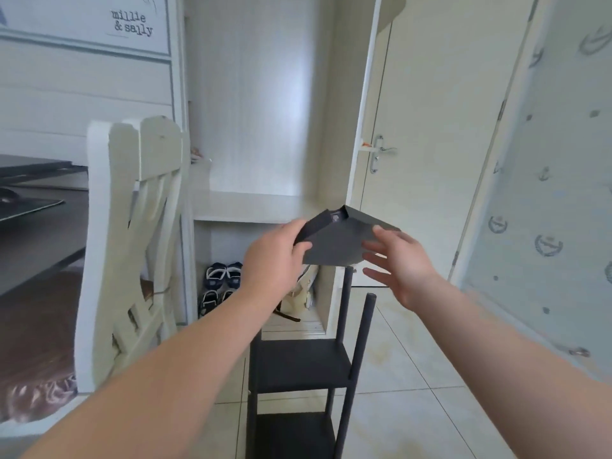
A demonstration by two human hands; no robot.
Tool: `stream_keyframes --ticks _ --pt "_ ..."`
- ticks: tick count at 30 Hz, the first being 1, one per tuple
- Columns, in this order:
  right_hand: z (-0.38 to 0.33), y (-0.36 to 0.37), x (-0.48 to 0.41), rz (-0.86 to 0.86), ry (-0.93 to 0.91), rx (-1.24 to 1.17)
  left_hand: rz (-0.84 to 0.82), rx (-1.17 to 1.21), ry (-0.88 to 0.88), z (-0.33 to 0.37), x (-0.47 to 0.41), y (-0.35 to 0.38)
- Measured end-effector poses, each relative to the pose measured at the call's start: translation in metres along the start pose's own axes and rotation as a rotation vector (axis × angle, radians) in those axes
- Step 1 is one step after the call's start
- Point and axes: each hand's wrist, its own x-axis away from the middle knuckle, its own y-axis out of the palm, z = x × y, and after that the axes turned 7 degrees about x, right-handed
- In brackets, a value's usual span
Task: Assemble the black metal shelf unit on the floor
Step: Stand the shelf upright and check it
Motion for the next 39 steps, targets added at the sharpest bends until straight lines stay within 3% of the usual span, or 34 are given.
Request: stream_keyframes --ticks 10,16,21,28,31,39 --pt "0.084 0.013 -0.083 0.265 -0.141 0.324 0.147 0.69 -0.508 -0.101 -0.002 0.022" --pt "0.119 0.019 -0.12 0.23 -0.098 0.182 0.164 0.91 -0.704 -0.14 0.003 0.034" --pt "0.129 0.019 -0.134 0.221 -0.156 0.076 0.117 0.947 -0.78 -0.149 -0.004 0.043" --pt "0.137 0.011 -0.145 0.194 -0.077 0.02 0.257 0.9 -0.88 -0.162 -0.008 0.063" --pt "0.139 0.003 -0.144 0.173 -0.013 -0.042 0.246 0.874 -0.906 -0.164 -0.008 0.069" --pt "0.146 -0.002 -0.145 0.207 -0.015 0.062 0.138 0.848 -0.899 -0.163 -0.003 0.077"
